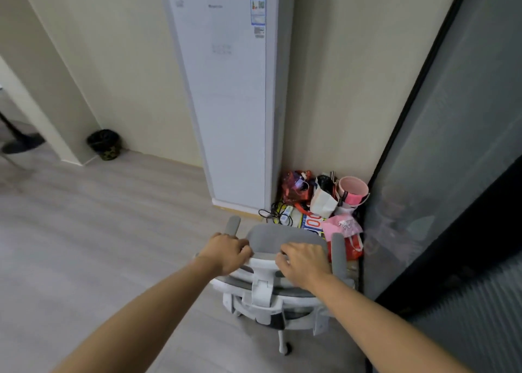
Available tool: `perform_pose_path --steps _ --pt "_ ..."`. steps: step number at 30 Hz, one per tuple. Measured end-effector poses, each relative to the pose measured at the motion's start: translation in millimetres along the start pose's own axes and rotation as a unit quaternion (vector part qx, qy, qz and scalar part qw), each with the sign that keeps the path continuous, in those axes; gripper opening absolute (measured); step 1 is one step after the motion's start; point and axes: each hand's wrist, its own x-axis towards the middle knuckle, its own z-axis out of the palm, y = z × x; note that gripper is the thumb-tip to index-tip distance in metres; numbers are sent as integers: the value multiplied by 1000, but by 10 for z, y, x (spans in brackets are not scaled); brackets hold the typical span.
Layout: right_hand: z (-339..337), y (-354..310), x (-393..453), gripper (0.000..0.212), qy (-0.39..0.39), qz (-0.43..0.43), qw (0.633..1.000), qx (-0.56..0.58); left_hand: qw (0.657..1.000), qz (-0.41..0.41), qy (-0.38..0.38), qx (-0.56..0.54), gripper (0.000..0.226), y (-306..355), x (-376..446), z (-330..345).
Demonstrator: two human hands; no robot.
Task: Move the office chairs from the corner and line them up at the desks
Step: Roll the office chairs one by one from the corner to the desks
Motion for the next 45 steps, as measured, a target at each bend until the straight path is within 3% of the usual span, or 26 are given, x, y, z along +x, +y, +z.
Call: perform_pose_path --steps 11,14,20,30,40,45 --pt "54 -1448 -518 57 1 -85 996 30 986 -158 43 -43 58 -376 -1965 309" --pt "32 -1934 -706 48 -15 -122 992 37 974 -208 62 -63 63 -438 -2602 387" --pt "-42 -2947 -1107 33 -62 -206 975 62 945 -311 60 -85 37 -621 -3930 545" --pt "-15 -4854 -1735 46 -89 -347 931 68 868 -475 84 -116 44 -885 -6044 781" --pt "67 -7004 -2396 49 -113 -481 864 96 771 -621 92 -109 51 -1253 -8090 1068" --pt "104 -8057 -2717 46 -138 -542 819 125 716 -681 123 -89 43 -1408 -9025 1224"
